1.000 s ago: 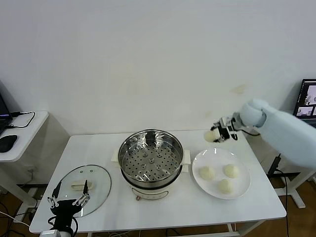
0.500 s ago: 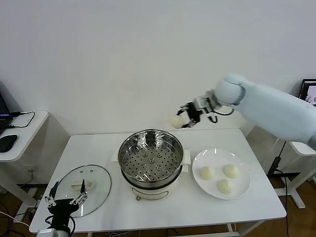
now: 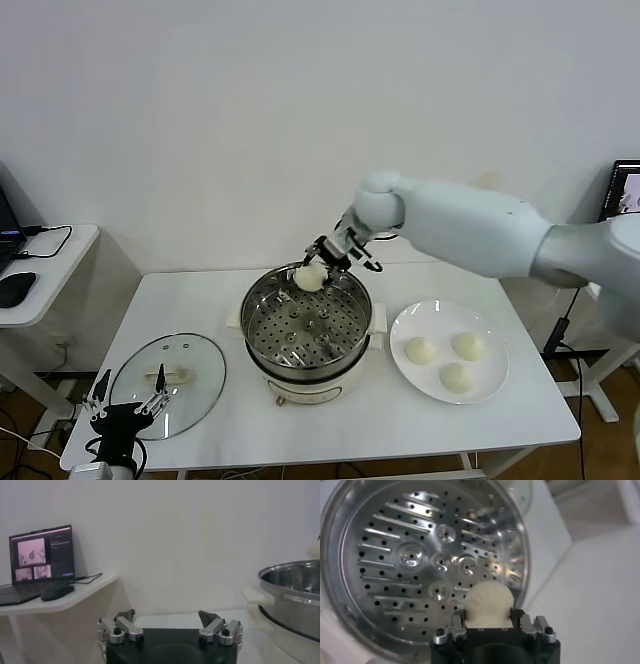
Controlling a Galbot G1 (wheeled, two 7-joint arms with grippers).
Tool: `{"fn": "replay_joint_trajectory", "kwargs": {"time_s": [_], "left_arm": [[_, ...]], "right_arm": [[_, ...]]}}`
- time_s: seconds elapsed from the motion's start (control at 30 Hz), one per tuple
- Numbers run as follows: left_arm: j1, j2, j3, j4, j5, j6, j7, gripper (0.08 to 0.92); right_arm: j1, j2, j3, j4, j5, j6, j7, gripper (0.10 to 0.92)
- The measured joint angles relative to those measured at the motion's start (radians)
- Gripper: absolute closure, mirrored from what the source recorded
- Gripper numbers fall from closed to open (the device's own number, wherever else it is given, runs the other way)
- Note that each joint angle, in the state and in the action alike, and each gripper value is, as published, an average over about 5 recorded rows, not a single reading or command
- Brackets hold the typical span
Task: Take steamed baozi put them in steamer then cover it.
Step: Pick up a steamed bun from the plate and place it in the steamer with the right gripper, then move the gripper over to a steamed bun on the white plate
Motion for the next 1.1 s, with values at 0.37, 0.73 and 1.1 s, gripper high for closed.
{"fn": "replay_joint_trajectory", "kwargs": {"time_s": [0.37, 0.73, 1.1], "left_arm": [[-0.011, 0.000, 0.000, 0.018, 0.000, -0.001, 0.001, 0.177], [-0.014, -0.005, 0.005, 0.022, 0.001, 0.000, 0.002, 0.177], [-0.005, 0.005, 0.005, 0.005, 0.002, 0.002, 0.004, 0.177]], "right_arm": [[-0.061, 0.078, 0.001, -0.115, -0.161, 0.124, 0.033, 0.463], [-0.039, 0.074, -0.009, -0.113, -0.167, 0.162, 0.035, 0.222], [0.104, -0.080, -0.015, 0.086, 0.057, -0.098, -0.078, 0.203]]}}
